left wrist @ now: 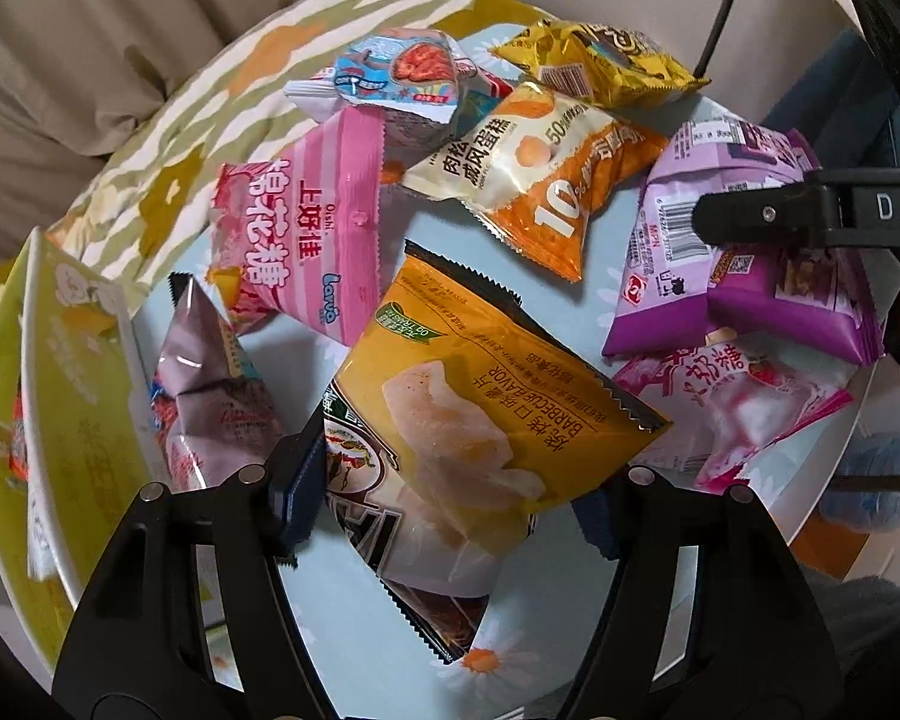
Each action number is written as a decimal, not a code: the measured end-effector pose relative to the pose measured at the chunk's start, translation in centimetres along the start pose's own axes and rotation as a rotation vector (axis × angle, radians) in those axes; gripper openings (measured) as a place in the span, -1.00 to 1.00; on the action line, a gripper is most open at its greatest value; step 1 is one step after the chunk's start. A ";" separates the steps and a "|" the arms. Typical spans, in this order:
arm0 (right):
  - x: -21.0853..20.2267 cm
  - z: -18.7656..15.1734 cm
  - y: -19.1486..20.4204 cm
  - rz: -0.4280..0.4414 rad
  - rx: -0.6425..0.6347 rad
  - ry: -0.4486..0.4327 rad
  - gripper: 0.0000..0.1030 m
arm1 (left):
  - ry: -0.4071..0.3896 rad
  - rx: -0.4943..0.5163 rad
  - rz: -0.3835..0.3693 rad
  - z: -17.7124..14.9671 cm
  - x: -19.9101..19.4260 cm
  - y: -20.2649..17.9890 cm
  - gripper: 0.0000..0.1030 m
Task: Organize snacks
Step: 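Grasp the orange barbecue bag with the left tool while the right tool grasps the purple bag, then lift both bags and carry them toward the box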
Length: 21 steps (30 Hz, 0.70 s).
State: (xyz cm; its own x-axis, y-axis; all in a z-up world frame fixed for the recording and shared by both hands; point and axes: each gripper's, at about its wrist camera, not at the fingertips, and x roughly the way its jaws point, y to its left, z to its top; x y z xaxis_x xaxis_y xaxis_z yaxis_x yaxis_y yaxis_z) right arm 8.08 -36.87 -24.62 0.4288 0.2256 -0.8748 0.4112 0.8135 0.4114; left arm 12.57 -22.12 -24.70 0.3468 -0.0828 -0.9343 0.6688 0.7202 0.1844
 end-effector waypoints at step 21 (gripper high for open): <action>-6.4 -0.9 2.8 0.117 -0.208 -0.011 0.27 | -0.144 -0.228 0.095 0.4 -8.4 -0.3 0.31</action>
State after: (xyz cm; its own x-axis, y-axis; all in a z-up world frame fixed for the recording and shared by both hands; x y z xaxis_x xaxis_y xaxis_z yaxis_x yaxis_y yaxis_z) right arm 5.75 -35.51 -18.14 0.4734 0.3201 -0.8206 0.1840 0.8752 0.4475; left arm 9.67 -21.94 -16.75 0.5015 -0.0926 -0.8602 0.4690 0.8646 0.1804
